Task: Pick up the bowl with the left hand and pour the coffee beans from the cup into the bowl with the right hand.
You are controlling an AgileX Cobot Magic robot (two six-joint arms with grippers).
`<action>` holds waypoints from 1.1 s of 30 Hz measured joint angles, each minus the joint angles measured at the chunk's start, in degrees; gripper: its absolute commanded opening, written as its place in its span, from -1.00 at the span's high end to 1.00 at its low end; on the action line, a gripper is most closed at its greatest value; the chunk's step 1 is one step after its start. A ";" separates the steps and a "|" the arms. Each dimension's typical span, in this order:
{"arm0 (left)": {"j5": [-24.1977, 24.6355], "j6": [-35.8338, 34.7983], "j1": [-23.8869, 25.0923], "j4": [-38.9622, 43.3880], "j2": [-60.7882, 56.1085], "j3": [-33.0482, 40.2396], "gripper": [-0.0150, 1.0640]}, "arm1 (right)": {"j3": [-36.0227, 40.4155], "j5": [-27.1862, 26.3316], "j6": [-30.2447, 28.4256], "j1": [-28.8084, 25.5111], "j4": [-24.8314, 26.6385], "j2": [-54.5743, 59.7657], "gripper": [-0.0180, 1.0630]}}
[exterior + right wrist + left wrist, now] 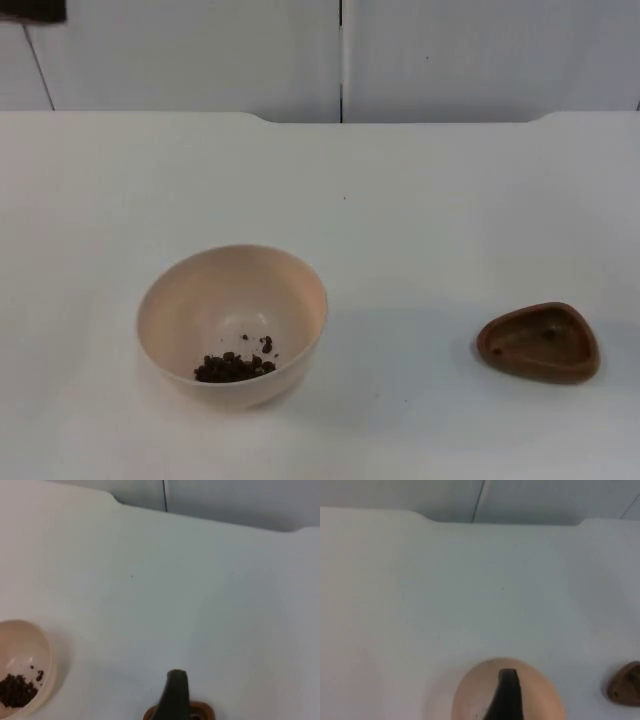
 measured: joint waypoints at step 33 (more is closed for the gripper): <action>13.37 7.04 0.00 1.73 -22.20 0.00 -0.29 | 2.83 12.52 -5.56 0.00 0.00 -28.93 -0.33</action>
